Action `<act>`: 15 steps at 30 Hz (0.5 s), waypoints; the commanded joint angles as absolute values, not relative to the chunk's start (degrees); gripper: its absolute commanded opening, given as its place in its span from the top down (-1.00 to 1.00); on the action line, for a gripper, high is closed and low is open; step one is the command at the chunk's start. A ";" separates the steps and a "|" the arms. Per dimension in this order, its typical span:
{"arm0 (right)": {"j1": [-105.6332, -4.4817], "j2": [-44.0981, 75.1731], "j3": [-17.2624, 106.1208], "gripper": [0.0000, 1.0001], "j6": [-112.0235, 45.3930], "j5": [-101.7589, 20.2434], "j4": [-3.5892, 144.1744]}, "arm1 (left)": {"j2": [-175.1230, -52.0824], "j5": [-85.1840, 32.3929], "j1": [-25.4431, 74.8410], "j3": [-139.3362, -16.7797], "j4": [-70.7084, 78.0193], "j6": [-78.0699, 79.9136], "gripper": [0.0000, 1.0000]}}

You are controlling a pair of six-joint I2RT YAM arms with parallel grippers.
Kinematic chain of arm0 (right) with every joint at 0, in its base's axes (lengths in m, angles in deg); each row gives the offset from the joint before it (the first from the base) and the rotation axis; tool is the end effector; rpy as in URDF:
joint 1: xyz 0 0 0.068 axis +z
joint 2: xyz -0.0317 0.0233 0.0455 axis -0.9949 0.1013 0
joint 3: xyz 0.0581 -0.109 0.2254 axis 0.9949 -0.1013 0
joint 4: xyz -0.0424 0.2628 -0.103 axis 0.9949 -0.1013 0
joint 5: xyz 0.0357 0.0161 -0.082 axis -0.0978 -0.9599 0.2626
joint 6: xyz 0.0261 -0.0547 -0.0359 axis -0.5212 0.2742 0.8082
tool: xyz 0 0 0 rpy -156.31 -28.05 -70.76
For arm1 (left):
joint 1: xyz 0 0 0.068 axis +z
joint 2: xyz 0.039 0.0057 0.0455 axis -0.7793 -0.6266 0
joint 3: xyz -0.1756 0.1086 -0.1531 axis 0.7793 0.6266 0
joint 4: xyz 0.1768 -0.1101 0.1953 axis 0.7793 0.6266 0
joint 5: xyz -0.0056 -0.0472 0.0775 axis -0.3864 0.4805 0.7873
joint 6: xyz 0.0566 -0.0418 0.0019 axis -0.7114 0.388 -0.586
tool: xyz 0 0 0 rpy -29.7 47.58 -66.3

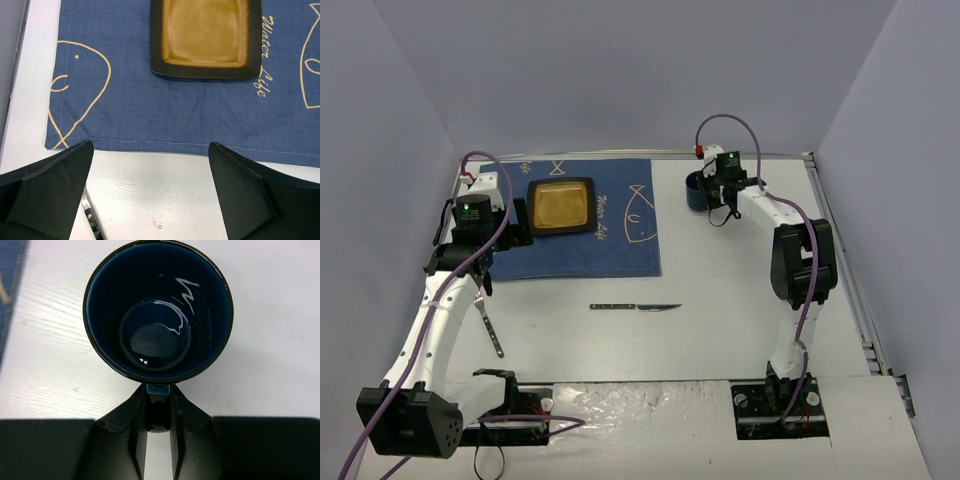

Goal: Set the dinner table for one person

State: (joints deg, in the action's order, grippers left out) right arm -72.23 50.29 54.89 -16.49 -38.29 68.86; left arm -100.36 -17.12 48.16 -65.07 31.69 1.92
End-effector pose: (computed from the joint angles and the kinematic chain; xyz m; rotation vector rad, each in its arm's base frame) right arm 0.4921 0.1094 0.1852 -0.4572 2.0751 0.1160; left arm 0.2925 -0.0145 0.3148 -0.1837 2.0706 -0.1484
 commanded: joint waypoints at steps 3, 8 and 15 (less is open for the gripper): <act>-69.45 47.89 62.95 1.00 -9.02 -48.69 80.29 | -100.95 -17.43 48.76 -66.62 29.31 1.23 -0.94; -68.02 51.10 66.05 1.00 -8.31 -52.99 86.80 | -101.62 -17.43 49.18 -66.53 29.33 1.30 -0.94; -65.85 58.89 74.32 1.00 -6.82 -56.85 90.43 | -102.44 -17.42 49.34 -66.27 29.12 1.22 -0.94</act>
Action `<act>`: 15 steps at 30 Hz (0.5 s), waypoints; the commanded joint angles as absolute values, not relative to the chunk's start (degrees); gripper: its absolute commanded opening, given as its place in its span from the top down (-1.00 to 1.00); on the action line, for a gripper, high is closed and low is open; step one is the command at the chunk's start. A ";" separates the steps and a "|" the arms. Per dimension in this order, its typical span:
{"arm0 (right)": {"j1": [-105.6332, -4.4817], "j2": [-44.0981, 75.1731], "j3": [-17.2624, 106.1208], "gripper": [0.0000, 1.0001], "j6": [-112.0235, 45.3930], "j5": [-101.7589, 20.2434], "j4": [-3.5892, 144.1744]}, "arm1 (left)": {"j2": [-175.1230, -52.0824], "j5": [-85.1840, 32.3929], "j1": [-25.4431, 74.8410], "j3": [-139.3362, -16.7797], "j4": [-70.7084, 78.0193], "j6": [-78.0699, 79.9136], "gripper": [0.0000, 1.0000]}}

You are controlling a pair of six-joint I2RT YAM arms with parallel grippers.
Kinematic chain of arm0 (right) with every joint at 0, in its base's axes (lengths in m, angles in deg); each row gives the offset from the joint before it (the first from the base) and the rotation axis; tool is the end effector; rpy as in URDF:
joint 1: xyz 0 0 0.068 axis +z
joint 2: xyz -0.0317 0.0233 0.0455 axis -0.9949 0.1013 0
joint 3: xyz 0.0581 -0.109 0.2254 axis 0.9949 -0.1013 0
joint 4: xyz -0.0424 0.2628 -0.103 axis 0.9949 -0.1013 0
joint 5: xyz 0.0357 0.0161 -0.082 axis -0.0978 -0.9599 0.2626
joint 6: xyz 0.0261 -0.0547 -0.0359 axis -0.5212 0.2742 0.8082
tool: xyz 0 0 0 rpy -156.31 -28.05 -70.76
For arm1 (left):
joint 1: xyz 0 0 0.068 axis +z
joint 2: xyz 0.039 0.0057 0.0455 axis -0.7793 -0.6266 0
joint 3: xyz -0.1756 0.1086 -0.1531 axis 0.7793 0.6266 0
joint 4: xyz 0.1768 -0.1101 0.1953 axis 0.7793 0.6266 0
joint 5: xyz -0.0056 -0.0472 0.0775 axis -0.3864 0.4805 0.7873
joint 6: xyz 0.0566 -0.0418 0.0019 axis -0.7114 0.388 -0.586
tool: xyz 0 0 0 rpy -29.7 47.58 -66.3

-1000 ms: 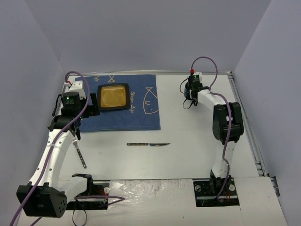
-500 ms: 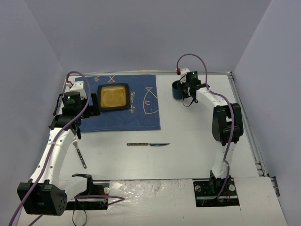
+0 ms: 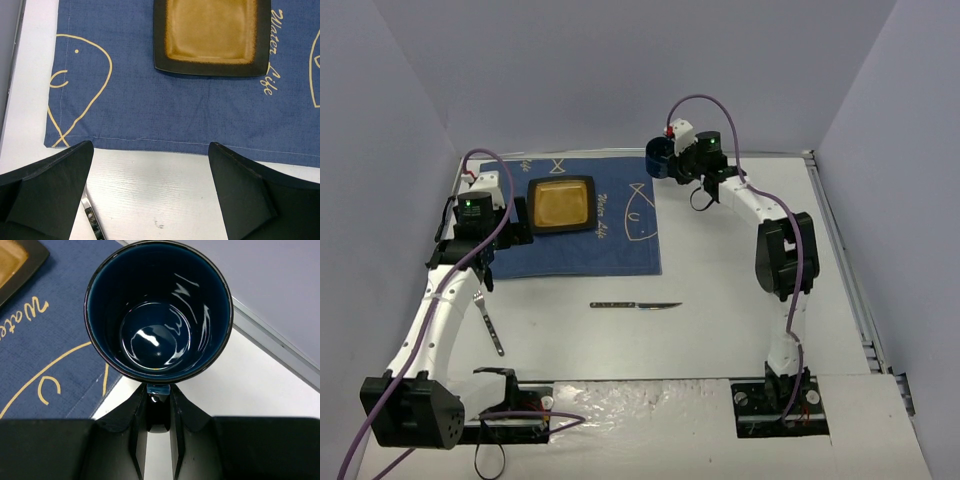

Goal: Set the dinner table for one person

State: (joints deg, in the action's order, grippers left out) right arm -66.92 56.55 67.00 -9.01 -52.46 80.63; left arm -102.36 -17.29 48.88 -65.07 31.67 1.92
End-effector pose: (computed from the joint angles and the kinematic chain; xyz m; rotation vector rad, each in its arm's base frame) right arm 0.5172 0.1807 0.2372 -0.7649 1.6446 0.3037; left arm 0.2996 -0.0113 0.3052 -0.1977 2.1038 -0.1398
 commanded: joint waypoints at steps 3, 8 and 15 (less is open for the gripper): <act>-64.77 61.95 77.84 1.00 -5.34 -58.24 92.22 | -102.53 -17.17 49.44 -66.18 29.14 1.03 -0.94; -63.58 65.77 82.40 1.00 -4.05 -59.95 94.10 | -102.33 -16.64 49.38 -65.98 28.96 0.83 -0.94; -62.83 69.01 85.77 1.00 -3.65 -59.83 95.59 | -102.36 -16.55 49.35 -65.83 29.05 0.77 -0.94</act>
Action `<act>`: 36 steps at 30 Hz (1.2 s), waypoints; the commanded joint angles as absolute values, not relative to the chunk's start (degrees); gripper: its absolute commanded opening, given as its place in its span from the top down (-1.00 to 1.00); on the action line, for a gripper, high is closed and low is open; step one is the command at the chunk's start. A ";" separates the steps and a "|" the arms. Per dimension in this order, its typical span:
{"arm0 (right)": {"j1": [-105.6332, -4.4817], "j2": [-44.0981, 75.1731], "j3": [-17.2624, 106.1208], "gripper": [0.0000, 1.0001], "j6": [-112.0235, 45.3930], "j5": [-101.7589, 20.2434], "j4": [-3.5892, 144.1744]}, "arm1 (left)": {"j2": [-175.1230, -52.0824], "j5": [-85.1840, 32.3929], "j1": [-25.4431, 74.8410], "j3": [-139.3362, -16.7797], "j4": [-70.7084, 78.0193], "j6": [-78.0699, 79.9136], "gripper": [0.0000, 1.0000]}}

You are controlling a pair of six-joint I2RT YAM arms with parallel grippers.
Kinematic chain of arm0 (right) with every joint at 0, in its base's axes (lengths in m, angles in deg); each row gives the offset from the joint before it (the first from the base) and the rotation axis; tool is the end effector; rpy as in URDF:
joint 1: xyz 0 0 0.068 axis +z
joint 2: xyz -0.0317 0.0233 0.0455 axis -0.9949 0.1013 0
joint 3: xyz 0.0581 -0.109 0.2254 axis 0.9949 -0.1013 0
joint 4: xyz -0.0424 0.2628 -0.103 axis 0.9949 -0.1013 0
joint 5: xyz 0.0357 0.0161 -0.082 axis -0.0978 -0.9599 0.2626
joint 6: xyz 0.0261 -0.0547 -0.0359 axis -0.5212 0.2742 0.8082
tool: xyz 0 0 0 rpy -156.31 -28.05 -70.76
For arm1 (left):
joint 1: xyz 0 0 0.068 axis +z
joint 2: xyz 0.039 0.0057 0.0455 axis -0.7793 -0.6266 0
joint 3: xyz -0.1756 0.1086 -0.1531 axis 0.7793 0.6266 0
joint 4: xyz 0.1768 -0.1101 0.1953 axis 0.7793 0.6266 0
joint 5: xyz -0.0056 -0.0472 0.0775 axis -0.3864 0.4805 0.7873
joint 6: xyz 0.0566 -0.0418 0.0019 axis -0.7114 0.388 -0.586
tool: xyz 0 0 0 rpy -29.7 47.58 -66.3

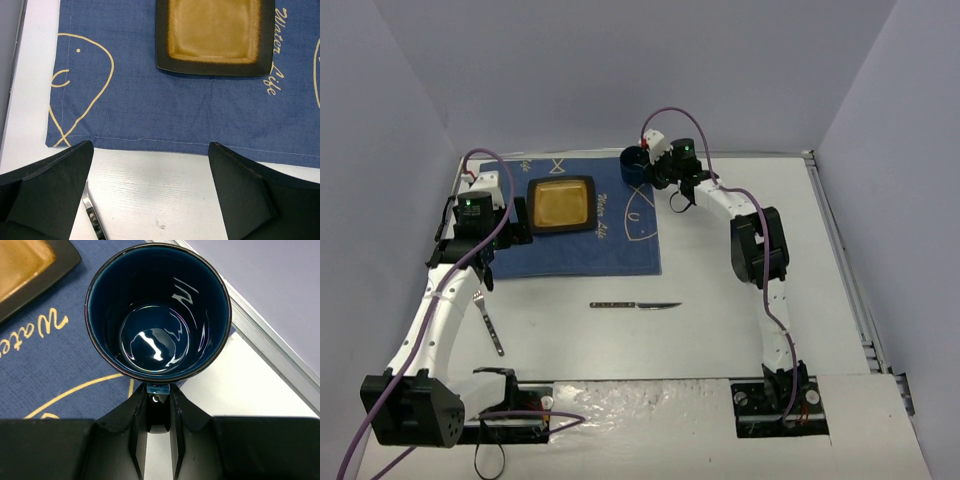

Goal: Set the dinner table for one person

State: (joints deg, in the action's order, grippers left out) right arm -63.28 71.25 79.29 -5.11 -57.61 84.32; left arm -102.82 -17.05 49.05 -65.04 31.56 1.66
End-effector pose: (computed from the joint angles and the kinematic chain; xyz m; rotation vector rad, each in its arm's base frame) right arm 0.5452 0.2338 0.1888 -0.9212 1.5351 0.3770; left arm 0.3012 -0.0102 0.3029 -0.1991 2.1099 -0.1302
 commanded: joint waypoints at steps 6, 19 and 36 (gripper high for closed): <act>-62.44 71.42 87.39 1.00 -3.90 -59.18 96.73 | -102.23 -16.46 49.35 -65.77 29.20 0.62 -0.94; -61.86 74.94 89.04 1.00 -4.10 -57.46 97.39 | -101.92 -16.64 49.35 -65.65 29.31 0.59 -0.94; -61.86 74.71 88.59 0.22 -5.67 -55.05 98.38 | -101.62 -16.64 49.32 -65.57 29.26 0.42 -0.94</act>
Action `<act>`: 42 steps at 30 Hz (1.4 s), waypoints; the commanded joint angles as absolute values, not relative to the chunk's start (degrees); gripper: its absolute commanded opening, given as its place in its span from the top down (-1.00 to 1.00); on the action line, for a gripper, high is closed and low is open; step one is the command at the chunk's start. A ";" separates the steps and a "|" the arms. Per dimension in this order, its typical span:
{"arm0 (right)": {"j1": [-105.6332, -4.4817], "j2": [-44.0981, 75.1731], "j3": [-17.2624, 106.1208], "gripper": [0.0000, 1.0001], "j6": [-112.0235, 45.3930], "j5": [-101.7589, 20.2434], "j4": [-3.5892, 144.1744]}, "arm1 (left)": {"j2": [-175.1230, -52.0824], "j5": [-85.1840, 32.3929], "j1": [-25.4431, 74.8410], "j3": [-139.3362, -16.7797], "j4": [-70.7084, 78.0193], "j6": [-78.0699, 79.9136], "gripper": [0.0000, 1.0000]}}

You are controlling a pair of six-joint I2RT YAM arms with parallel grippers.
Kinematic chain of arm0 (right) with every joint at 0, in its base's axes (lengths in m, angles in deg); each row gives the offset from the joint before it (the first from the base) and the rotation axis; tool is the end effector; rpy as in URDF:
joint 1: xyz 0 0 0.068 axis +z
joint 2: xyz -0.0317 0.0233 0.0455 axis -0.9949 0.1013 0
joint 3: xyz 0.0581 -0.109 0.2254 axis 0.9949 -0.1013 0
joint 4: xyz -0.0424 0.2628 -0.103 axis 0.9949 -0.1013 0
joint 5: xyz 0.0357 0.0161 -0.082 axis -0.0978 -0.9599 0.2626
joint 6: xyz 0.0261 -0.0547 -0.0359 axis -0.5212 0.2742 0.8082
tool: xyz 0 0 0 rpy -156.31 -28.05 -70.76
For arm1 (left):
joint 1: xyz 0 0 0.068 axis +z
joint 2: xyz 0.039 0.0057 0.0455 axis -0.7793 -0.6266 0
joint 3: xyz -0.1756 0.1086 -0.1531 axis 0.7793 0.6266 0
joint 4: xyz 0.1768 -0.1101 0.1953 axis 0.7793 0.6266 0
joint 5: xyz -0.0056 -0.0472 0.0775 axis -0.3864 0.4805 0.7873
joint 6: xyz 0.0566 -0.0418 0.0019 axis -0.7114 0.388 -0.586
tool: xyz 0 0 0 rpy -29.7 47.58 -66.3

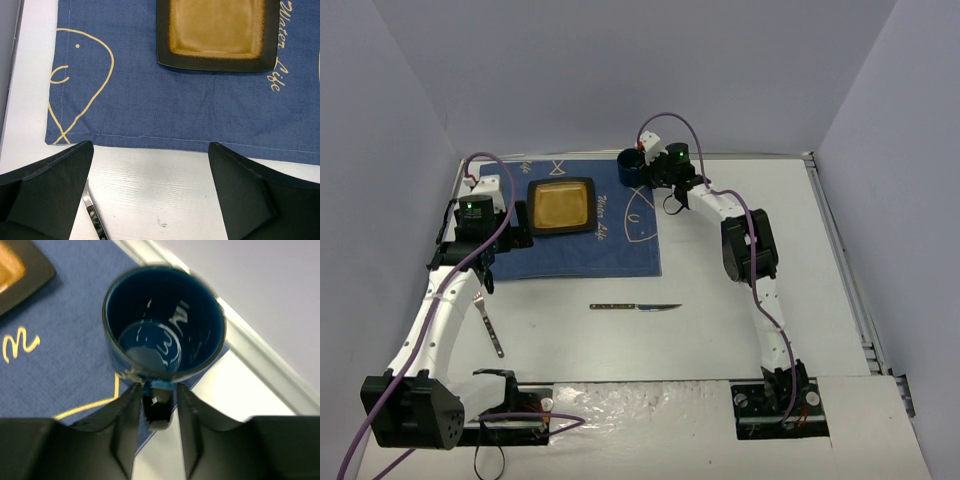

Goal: Set the dinner table for one person

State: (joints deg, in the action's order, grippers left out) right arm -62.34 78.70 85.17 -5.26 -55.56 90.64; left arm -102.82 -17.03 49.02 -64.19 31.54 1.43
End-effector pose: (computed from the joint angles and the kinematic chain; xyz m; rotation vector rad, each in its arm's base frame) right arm 0.5617 0.2488 0.1669 -0.8904 1.4639 0.3428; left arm 0.3007 -0.0103 0.2972 -0.1956 2.1246 -0.1261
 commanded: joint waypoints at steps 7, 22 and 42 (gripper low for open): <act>-62.19 70.42 85.63 -0.26 -6.11 -53.89 98.57 | -101.32 -17.24 49.35 -65.39 28.83 0.10 -0.94; -63.29 31.49 52.62 -0.86 -18.48 -45.41 90.62 | -99.02 -17.92 46.21 -62.86 32.06 3.62 -0.94; -61.68 -3.15 16.34 -1.00 -40.04 -42.08 90.40 | -98.33 -12.68 65.97 -45.97 30.25 26.07 -0.94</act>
State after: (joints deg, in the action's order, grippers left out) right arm -63.47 1.30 18.18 -36.32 -42.33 85.22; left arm -96.35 -8.73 59.92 -47.07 36.06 21.66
